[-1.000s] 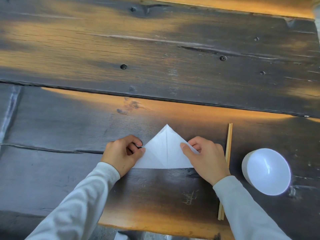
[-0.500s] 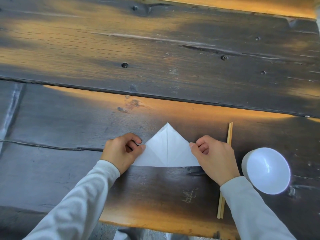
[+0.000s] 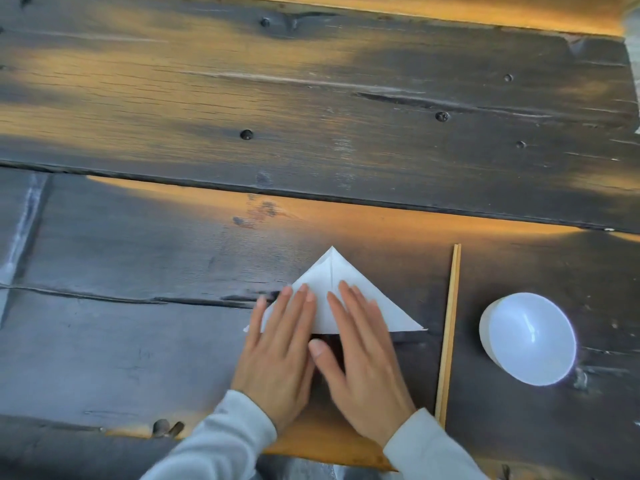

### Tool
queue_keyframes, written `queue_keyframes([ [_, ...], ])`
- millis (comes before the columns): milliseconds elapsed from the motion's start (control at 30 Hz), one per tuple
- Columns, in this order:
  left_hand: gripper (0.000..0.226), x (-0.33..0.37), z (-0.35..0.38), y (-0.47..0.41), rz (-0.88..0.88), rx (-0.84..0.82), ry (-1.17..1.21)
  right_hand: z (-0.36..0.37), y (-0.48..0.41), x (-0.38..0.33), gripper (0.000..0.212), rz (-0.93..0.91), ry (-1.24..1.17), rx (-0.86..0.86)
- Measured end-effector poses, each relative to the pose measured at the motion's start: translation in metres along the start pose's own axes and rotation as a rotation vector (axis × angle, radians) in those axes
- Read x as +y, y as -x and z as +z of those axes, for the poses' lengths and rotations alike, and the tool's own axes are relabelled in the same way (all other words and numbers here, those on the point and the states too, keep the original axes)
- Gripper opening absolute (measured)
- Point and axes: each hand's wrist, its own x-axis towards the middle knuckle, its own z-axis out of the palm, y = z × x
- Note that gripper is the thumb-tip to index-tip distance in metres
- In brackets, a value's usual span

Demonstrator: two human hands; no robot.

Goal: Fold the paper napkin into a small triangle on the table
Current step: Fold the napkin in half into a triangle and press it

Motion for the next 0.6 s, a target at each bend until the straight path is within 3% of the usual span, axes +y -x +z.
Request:
queue_keyframes([
  [133,0.071,0.023,0.02,0.018,-0.072,-0.187,-0.094,0.017,0.009,-0.007,0.066,-0.065,-0.047,-0.041],
  [600,0.076,0.012,0.042,0.028,-0.073,-0.302,-0.222,0.039,0.023,0.004,0.081,-0.085,0.146,-0.137],
])
